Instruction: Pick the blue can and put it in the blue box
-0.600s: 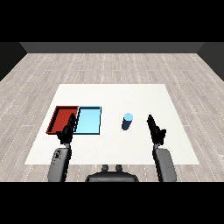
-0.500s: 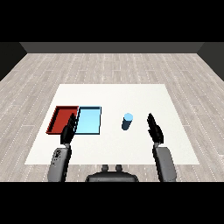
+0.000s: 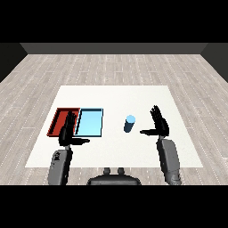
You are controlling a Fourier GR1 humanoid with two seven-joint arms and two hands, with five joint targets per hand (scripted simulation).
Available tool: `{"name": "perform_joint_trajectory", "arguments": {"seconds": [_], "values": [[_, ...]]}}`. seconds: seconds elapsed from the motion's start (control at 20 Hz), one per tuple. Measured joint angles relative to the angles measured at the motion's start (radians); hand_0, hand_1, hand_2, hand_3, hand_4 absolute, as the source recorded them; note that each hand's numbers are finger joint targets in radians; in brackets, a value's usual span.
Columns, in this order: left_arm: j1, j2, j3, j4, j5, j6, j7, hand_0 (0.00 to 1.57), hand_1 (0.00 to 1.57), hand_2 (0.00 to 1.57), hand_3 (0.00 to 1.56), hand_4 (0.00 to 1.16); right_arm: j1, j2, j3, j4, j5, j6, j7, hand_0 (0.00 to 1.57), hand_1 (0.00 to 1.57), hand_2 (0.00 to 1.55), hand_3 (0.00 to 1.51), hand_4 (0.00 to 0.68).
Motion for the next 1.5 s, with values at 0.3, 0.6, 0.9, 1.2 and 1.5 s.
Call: {"name": "perform_joint_trajectory", "arguments": {"seconds": [0.3,0.6,0.9,1.2,1.5], "values": [[-0.002,0.003,0.023,0.06,0.015,-0.044,-0.145,0.0,0.0,0.0,0.0,0.0,-0.048,-0.017,-0.03,0.075,-0.043,0.057,-0.077,0.0,0.0,0.0,0.0,0.0],[-0.017,0.001,0.037,0.074,0.029,-0.053,-0.168,0.0,0.0,0.0,0.0,0.0,-0.057,-0.006,-0.019,0.093,-0.048,0.054,-0.09,0.0,0.0,0.0,0.0,0.0],[-0.01,-0.001,0.033,0.041,0.02,-0.044,-0.154,0.0,0.0,0.0,0.0,0.0,-0.072,0.011,-0.001,0.093,-0.061,0.052,-0.076,0.0,0.0,0.0,0.0,0.0],[0.018,0.009,0.048,0.0,0.052,-0.067,-0.132,0.0,0.0,0.0,0.0,0.0,-0.07,0.045,0.014,0.084,-0.08,0.025,-0.049,0.0,0.0,0.0,0.0,0.0],[0.002,-0.001,0.051,0.0,0.052,-0.051,-0.122,0.0,0.0,0.0,0.0,0.0,-0.114,0.081,0.017,0.181,-0.091,0.003,-0.078,0.0,0.0,0.0,0.0,0.0]]}}
